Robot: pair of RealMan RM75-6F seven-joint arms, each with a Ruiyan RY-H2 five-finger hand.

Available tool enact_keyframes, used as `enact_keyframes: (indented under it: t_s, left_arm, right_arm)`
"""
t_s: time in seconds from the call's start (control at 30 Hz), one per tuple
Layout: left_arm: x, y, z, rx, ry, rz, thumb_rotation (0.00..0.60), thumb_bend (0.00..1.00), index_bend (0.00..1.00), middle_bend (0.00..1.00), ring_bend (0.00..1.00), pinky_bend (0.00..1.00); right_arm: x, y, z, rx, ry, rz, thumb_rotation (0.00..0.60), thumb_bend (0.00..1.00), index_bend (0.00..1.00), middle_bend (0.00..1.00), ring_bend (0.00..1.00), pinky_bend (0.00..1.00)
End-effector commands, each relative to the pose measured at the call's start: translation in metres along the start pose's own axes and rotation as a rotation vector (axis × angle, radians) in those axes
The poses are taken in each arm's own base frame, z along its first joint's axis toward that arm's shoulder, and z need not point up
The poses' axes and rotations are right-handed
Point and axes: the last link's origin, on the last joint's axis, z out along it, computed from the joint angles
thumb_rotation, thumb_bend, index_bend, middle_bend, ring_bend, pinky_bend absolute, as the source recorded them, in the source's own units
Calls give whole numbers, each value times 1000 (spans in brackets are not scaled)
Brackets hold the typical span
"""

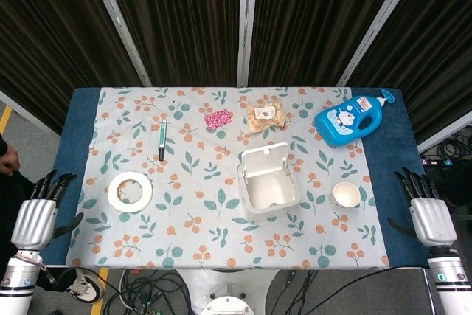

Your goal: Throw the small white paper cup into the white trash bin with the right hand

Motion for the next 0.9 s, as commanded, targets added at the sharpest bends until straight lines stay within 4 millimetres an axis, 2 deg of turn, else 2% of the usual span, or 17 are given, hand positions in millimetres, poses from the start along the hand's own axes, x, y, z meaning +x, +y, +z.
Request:
enact_keyframes:
  t_s: [0.03,0.37,0.67,0.9]
  left_arm:
    - [0,1,0,-5,-1,1,600,233,163,160,31,125]
    - [-2,0,1,-6,-2,-4,600,233,163,160,31,125]
    - [-8,-2,-4,3,-11,-5,600,233,163,159,31,125]
    - [-8,-5,-4,4,-12,-7,600,233,166,160,31,125]
  right_arm:
    - [0,0,0,-1,-2,-1,600,82,0,0,0,0]
    - [-2,-4,4,8,-31,-6,600,82,0,0,0,0]
    - [-8,-33,28,97,-79,-45,600,82,0,0,0,0]
    - [-28,-59,46,154,-154,-81,600,84,0,0,0,0]
